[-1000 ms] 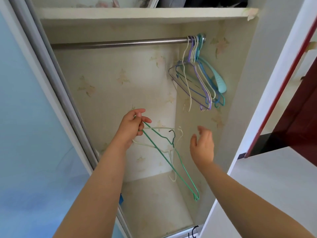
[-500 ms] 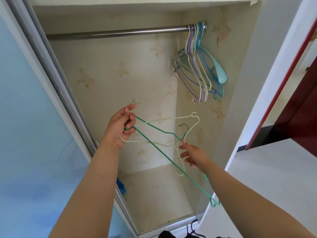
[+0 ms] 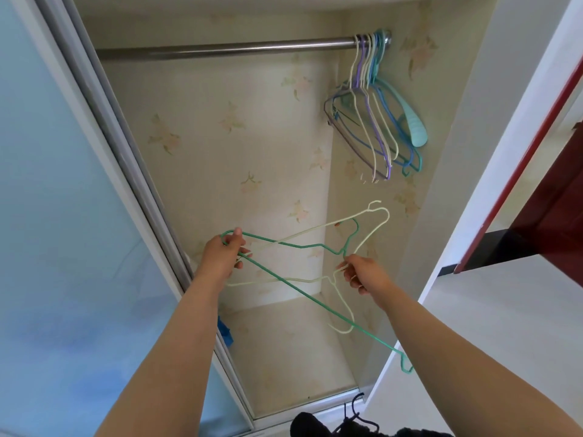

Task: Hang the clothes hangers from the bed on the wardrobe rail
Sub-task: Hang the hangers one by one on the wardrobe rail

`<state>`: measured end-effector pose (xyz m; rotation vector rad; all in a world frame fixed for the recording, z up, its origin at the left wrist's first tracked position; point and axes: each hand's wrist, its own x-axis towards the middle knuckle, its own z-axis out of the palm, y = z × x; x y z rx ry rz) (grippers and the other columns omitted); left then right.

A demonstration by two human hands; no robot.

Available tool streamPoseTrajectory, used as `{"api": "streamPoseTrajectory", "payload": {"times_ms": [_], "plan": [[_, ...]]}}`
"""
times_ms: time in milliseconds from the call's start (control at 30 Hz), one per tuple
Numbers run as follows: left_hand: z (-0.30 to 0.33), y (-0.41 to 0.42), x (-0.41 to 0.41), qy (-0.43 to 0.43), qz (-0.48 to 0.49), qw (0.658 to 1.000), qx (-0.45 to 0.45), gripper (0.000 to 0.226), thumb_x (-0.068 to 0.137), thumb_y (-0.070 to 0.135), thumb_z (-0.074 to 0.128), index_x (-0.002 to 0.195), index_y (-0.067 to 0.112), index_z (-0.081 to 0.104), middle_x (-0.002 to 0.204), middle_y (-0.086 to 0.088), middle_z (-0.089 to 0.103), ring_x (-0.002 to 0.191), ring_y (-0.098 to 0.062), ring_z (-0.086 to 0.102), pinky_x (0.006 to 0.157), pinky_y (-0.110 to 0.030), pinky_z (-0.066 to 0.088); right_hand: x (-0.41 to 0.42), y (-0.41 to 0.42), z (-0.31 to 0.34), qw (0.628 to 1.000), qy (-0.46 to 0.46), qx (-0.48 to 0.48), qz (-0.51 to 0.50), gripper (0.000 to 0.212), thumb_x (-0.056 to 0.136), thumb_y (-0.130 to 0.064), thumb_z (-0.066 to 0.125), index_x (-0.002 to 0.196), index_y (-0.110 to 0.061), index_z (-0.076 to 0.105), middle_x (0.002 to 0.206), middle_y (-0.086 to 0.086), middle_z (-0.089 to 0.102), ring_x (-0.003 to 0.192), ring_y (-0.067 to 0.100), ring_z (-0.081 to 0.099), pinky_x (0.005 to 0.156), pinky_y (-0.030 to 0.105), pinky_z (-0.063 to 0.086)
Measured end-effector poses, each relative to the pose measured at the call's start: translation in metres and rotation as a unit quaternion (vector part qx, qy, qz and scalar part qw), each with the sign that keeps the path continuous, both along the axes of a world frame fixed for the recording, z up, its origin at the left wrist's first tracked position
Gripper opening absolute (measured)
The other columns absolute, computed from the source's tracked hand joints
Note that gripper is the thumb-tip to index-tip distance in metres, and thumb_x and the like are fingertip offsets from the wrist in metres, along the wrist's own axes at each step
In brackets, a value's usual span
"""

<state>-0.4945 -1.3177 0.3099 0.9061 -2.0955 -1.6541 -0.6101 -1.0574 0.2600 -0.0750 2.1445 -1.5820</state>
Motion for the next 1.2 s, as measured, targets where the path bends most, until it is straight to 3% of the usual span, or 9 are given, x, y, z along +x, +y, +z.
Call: {"api": "streamPoseTrajectory", "payload": {"times_ms": [133,233,400,500,600,800,967,1067,1200], "plan": [[-0.005,0.000,0.003,0.003,0.021,1.000,0.020,0.035,0.101,0.045,0.039,0.091,0.015,0.055,0.073,-0.007,0.069,0.045,-0.016,0.049,0.047,-0.023,0.032,-0.004,0.002,0.004,0.998,0.052,-0.001,-0.030,0.033,0.099,-0.030,0.043,0.089,-0.016,0.071,0.061,-0.002,0.046,0.051,0.013,0.032,0.044,0.021,0.024],[-0.012,0.001,0.007,0.053,-0.002,0.988,0.144,0.032,0.100,0.046,0.041,0.101,0.017,0.052,0.077,-0.010,0.071,0.044,-0.011,0.052,0.041,-0.019,0.030,-0.007,0.004,0.006,0.995,0.041,-0.030,-0.081,0.028,0.092,-0.020,0.048,0.077,-0.014,0.071,0.061,0.001,0.042,0.051,0.015,0.031,0.045,0.023,0.024],[-0.019,-0.001,0.014,0.135,-0.047,0.903,0.405,0.048,0.092,0.058,0.044,0.095,0.013,0.060,0.099,-0.009,0.073,0.050,-0.011,0.061,0.038,-0.014,0.040,-0.007,0.007,0.004,0.997,0.035,0.000,-0.076,0.041,0.099,-0.031,0.041,0.075,-0.014,0.068,0.061,0.001,0.037,0.049,0.015,0.026,0.045,0.023,0.021],[-0.020,0.002,0.018,0.204,-0.087,0.844,0.489,0.040,0.095,0.041,0.046,0.108,0.007,0.061,0.118,-0.012,0.068,0.080,-0.018,0.072,0.062,-0.023,0.058,-0.007,0.010,0.000,0.994,0.018,0.010,-0.104,0.046,0.100,-0.034,0.038,0.072,-0.012,0.068,0.058,0.001,0.036,0.048,0.016,0.027,0.044,0.023,0.022],[-0.024,0.008,0.016,0.236,-0.082,0.842,0.478,0.032,0.101,0.025,0.038,0.116,0.009,0.060,0.124,-0.009,0.065,0.095,-0.016,0.071,0.073,-0.026,0.058,-0.004,0.007,-0.006,0.992,-0.001,0.013,-0.122,0.048,0.101,-0.037,0.037,0.076,-0.009,0.068,0.055,0.002,0.036,0.046,0.017,0.029,0.043,0.023,0.024],[-0.020,0.019,0.006,0.243,0.031,0.856,0.456,0.052,0.102,0.050,0.024,0.102,0.016,0.064,0.107,-0.002,0.072,0.058,-0.009,0.050,0.054,-0.019,0.040,0.006,0.000,-0.004,0.996,0.013,0.066,-0.056,0.058,0.099,-0.044,0.036,0.066,-0.007,0.065,0.051,0.001,0.033,0.044,0.018,0.030,0.042,0.022,0.026],[-0.017,0.014,0.005,0.257,0.088,0.870,0.412,0.041,0.095,0.053,0.044,0.086,0.017,0.061,0.092,-0.004,0.073,0.055,-0.007,0.057,0.057,-0.019,0.044,0.016,-0.004,-0.001,0.995,0.024,0.074,0.061,0.048,0.095,-0.050,0.046,0.075,-0.011,0.066,0.057,0.002,0.037,0.044,0.015,0.033,0.040,0.021,0.029],[-0.017,0.015,0.002,0.281,0.116,0.844,0.442,0.036,0.099,0.044,0.045,0.083,0.014,0.057,0.086,-0.007,0.069,0.044,-0.007,0.051,0.045,-0.018,0.043,0.024,-0.005,0.000,0.989,-0.014,0.033,0.142,0.044,0.094,-0.054,0.045,0.094,-0.015,0.064,0.062,-0.001,0.036,0.046,0.011,0.030,0.043,0.022,0.027],[-0.019,0.013,0.002,0.313,0.117,0.793,0.510,0.049,0.093,0.058,0.044,0.092,0.012,0.060,0.071,0.003,0.070,0.042,-0.003,0.050,0.039,-0.014,0.039,0.033,-0.009,0.004,0.963,-0.044,0.046,0.262,0.025,0.095,-0.052,0.045,0.096,-0.027,0.048,0.085,0.001,0.036,0.060,0.011,0.032,0.054,0.023,0.034]]}}
